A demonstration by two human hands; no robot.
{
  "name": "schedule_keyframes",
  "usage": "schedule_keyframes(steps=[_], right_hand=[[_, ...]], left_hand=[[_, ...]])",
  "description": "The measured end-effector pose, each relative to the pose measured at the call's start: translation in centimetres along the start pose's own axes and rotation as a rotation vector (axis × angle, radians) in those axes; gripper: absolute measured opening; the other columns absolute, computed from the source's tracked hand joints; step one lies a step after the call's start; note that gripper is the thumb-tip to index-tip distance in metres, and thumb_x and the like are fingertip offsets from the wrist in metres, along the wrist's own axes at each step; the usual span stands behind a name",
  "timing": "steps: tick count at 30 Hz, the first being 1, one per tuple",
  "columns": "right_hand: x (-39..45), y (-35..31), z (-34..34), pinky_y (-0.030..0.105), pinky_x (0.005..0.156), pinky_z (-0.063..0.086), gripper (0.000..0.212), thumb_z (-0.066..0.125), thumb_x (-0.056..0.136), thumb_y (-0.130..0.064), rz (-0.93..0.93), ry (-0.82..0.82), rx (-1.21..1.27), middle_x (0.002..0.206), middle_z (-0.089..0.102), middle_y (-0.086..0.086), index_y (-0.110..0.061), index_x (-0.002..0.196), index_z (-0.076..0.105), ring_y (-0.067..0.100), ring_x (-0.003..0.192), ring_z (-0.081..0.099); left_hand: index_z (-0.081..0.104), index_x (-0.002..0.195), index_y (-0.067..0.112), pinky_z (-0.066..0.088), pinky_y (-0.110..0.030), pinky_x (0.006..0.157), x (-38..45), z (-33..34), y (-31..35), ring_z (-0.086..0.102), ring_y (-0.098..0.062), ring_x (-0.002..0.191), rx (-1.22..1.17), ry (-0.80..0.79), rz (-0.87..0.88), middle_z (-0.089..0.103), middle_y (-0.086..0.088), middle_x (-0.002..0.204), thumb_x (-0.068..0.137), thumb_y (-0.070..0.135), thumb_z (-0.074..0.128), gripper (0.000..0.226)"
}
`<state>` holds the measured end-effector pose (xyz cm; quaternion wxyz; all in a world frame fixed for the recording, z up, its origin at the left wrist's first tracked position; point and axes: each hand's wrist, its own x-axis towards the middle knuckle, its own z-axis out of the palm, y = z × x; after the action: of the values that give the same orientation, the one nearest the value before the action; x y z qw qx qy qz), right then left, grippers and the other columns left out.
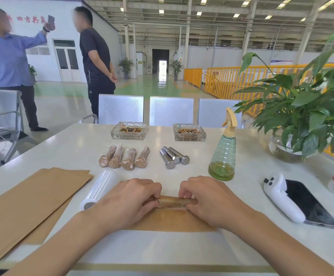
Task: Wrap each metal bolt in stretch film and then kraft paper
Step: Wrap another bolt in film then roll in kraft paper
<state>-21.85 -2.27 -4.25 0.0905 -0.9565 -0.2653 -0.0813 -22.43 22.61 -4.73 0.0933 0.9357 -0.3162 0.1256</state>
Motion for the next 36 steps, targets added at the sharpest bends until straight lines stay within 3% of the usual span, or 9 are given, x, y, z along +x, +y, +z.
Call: schedule_keyframes(steps=[6, 11, 23, 29, 36], right_hand=[[-0.1, 0.1, -0.2, 0.032, 0.086, 0.047, 0.025, 0.061, 0.089, -0.026, 0.008, -0.022, 0.013, 0.107, 0.06, -0.017, -0.036, 0.112, 0.06, 0.007, 0.101, 0.051], [-0.3, 0.3, -0.1, 0.032, 0.087, 0.047, 0.028, 0.06, 0.091, -0.025, 0.003, -0.022, 0.011, 0.11, 0.06, -0.019, -0.038, 0.116, 0.059, 0.006, 0.104, 0.051], [-1.1, 0.3, 0.1, 0.033, 0.085, 0.048, 0.029, 0.057, 0.094, -0.029, -0.01, 0.042, 0.022, 0.106, 0.056, -0.018, -0.041, 0.119, 0.064, 0.007, 0.105, 0.054], [-0.9, -0.1, -0.1, 0.03, 0.078, 0.048, 0.017, 0.06, 0.094, -0.035, 0.016, 0.096, 0.071, 0.098, 0.063, -0.017, -0.039, 0.105, 0.073, 0.0, 0.085, 0.05], [-0.3, -0.2, 0.1, 0.03, 0.078, 0.049, 0.017, 0.062, 0.086, -0.031, 0.058, 0.045, 0.095, 0.098, 0.063, -0.019, -0.039, 0.101, 0.064, 0.001, 0.087, 0.052]], left_hand=[[0.052, 0.105, 0.035, 0.05, -0.033, 0.079, 0.3, -0.7, 0.2, 0.057, -0.005, 0.089, -0.01, -0.033, -0.011, 0.063, 0.017, 0.098, 0.097, 0.041, 0.057, 0.011], [0.057, 0.119, 0.04, 0.049, -0.029, 0.085, -0.2, -0.9, 0.1, 0.056, -0.003, 0.1, -0.027, -0.072, -0.019, 0.057, 0.018, 0.109, 0.094, 0.035, 0.061, 0.026], [0.058, 0.111, 0.038, 0.048, -0.032, 0.077, -0.2, -0.5, -0.8, 0.06, -0.01, 0.091, 0.062, -0.036, 0.05, 0.061, 0.014, 0.101, 0.096, 0.042, 0.058, 0.016], [0.058, 0.11, 0.037, 0.047, -0.032, 0.073, -0.5, -0.4, -0.8, 0.062, -0.016, 0.09, 0.095, -0.01, 0.102, 0.063, 0.013, 0.103, 0.098, 0.042, 0.053, 0.014], [0.058, 0.111, 0.038, 0.049, -0.032, 0.074, -0.6, -0.3, -0.8, 0.062, -0.014, 0.091, 0.099, 0.002, 0.092, 0.062, 0.014, 0.105, 0.097, 0.043, 0.053, 0.015]])
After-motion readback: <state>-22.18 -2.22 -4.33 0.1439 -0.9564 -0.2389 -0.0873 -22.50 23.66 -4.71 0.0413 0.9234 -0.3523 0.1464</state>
